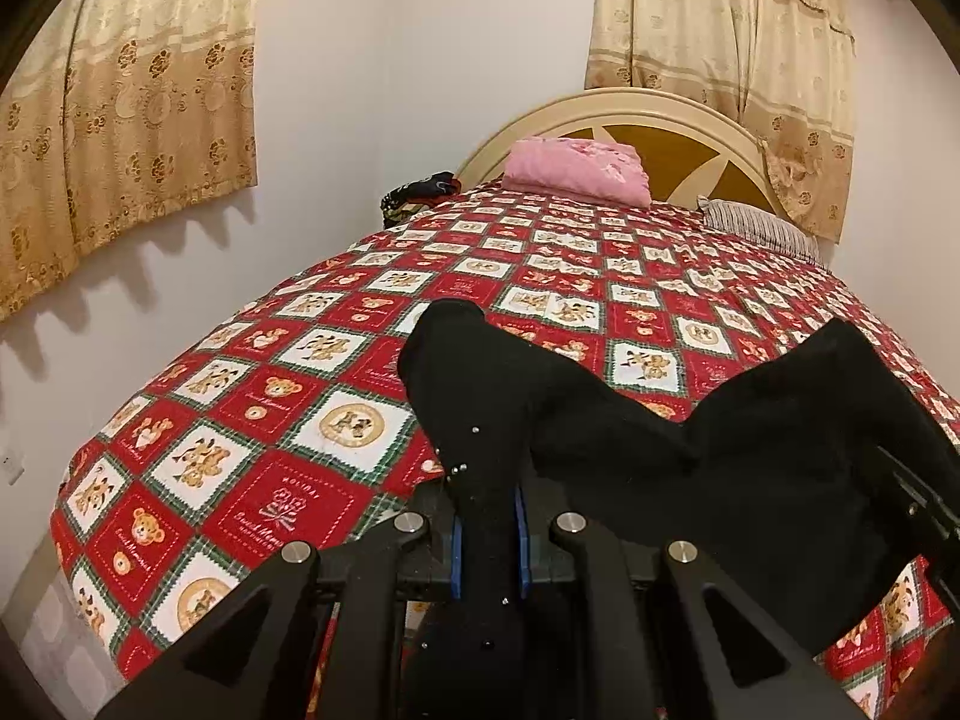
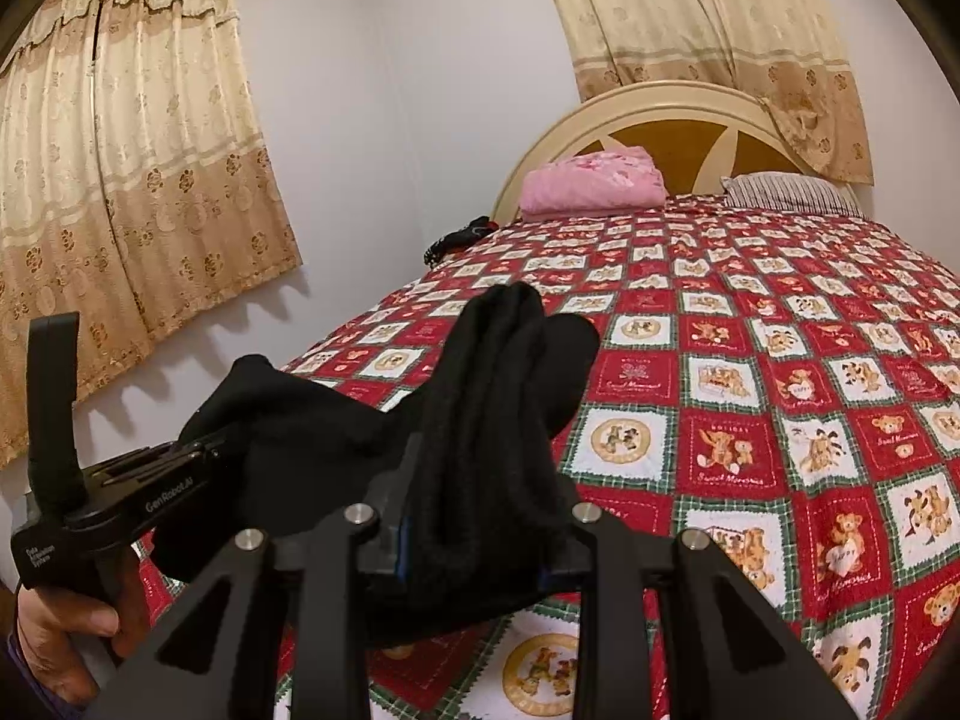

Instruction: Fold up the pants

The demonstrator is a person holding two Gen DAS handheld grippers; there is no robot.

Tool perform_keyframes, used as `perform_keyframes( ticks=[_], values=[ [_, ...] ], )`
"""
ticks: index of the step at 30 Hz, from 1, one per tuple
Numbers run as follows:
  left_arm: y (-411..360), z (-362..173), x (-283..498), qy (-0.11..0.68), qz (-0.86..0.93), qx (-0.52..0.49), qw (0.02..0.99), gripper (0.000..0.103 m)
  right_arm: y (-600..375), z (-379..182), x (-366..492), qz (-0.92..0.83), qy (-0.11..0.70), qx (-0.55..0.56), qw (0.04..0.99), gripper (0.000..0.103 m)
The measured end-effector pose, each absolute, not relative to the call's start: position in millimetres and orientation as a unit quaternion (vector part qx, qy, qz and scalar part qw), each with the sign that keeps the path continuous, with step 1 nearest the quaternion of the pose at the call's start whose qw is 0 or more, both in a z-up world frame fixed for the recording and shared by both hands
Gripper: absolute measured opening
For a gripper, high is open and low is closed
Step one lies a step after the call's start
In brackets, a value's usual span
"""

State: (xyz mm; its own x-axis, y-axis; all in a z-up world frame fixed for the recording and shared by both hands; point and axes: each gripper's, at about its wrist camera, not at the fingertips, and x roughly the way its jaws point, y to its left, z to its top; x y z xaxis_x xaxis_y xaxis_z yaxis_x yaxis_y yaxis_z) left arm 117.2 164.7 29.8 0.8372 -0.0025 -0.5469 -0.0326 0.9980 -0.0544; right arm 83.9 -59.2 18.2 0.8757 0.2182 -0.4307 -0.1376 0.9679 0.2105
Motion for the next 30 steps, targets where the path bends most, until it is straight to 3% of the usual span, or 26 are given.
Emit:
perform_keyframes(
  ticks=[18,22,25,28,30],
  values=[
    [169,47,149,0.265,0.038,-0.002,0.964,0.013,-58,29,119,0.091,0.214,0.091,0.968,0.031],
    [180,30,168,0.290,0.062,-0.001,0.955,0.013,-47,17,144,0.098,0.231,0.089,0.964,0.031],
    [190,-3,187,0.351,0.062,-0.008,0.934,0.013,-41,-12,167,0.090,0.280,0.073,0.953,0.032],
    [204,-34,195,0.410,0.050,-0.036,0.910,0.021,-42,-59,186,0.057,0.361,0.046,0.930,0.038],
    [212,-40,189,0.419,0.050,-0.033,0.906,0.037,-56,-71,189,0.055,0.386,0.081,0.917,0.049]
  ],
)
